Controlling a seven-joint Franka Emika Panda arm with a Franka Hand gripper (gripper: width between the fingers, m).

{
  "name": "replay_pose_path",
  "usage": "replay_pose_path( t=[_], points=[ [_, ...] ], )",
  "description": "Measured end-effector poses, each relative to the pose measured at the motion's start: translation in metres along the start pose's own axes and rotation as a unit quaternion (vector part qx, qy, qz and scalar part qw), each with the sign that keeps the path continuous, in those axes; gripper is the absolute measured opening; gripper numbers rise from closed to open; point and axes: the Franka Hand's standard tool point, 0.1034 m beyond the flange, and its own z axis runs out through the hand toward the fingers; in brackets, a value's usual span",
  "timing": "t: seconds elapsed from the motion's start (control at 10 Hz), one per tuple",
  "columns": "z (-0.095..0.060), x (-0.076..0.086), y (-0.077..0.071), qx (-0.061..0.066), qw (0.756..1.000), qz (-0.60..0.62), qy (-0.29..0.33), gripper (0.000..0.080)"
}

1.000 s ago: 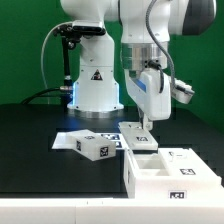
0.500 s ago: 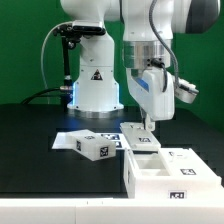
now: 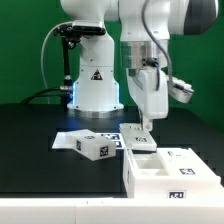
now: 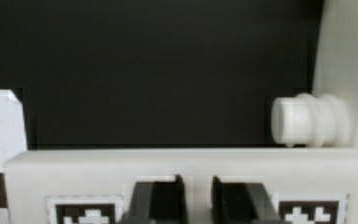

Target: Assemble cabinet

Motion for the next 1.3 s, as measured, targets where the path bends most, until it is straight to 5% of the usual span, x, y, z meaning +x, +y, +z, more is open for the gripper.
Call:
replay_pose_path(
  t=[0.6, 1.3],
  points=[
    [0.002, -0.005, -0.008, 0.003, 1.0, -0.019, 0.003, 0.0062],
    [0.005, 0.002, 0.01, 0.004, 1.0, -0.013, 0.001, 0.0062]
  ],
)
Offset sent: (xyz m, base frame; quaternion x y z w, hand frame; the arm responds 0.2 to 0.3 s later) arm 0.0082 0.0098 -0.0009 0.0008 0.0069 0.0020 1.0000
